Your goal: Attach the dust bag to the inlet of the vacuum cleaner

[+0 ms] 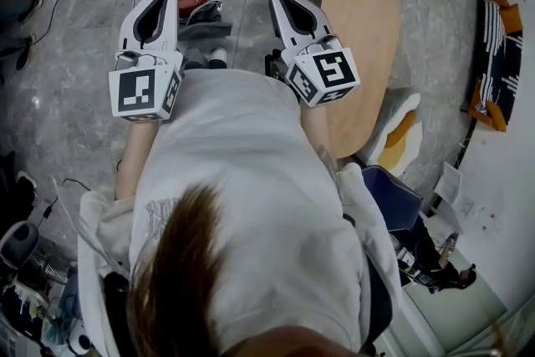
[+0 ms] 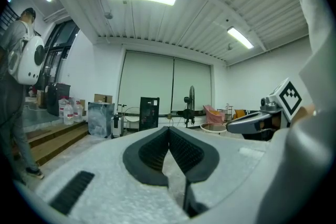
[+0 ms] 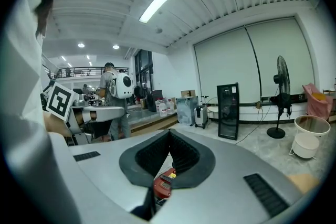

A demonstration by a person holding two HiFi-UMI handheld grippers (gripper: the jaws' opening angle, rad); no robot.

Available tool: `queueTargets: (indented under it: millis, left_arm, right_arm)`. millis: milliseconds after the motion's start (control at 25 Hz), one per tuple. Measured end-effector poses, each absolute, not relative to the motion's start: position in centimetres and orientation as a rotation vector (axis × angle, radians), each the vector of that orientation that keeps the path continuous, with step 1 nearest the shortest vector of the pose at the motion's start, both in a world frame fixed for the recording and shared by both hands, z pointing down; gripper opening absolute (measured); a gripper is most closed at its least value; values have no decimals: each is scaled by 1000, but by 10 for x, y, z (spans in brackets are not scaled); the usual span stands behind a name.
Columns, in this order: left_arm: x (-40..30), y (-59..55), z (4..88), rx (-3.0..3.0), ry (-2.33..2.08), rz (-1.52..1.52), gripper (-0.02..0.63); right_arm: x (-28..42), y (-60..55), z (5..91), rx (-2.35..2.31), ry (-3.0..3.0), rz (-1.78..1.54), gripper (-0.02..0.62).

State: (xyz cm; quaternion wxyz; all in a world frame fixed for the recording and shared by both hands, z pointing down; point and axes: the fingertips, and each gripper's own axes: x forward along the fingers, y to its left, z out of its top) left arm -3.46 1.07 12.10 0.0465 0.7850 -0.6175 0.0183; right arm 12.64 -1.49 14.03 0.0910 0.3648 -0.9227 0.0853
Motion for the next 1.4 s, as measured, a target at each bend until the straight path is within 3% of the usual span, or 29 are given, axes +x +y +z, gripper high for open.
queueTargets:
  millis: [1400]
  left_arm:
    - [-13,8,122,2461,-1806,113,17]
  right_arm:
    - [138,-22,138,1111,-2764,249,0]
